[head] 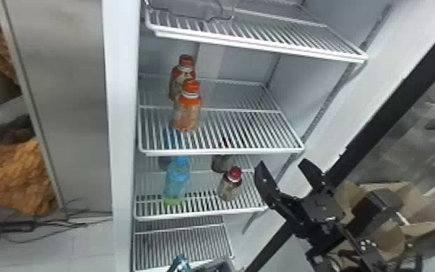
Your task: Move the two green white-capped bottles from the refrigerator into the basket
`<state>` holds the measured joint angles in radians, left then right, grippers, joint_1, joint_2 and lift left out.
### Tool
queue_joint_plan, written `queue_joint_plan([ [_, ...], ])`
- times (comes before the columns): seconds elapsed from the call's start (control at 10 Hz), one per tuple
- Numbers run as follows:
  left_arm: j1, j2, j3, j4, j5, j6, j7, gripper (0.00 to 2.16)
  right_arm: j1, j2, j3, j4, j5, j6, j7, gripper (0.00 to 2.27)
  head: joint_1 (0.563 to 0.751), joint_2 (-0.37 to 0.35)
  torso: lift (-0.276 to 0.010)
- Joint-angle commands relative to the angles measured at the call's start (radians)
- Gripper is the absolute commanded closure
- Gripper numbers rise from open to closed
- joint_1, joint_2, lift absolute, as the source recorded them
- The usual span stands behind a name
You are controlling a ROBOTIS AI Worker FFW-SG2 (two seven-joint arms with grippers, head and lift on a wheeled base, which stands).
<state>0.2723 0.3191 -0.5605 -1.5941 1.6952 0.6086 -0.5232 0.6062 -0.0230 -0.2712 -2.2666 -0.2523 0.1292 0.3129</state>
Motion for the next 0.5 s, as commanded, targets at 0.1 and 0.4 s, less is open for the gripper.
queue_joint_plan([
  [0.1, 0.000, 0.000, 0.000, 0.000, 0.002, 0.000, 0.000, 1.22, 0.000, 0.000, 0.000, 0.000, 0.001, -0.007, 0.000, 0.02, 0.695, -0.350, -0.004],
  [0.4, 0.000, 0.000, 0.000, 0.000, 0.002, -0.002, -0.001, 1.22, 0.000, 0.000, 0.000, -0.002, 0.005, -0.016, 0.000, 0.02, 0.695, -0.350, -0.004],
])
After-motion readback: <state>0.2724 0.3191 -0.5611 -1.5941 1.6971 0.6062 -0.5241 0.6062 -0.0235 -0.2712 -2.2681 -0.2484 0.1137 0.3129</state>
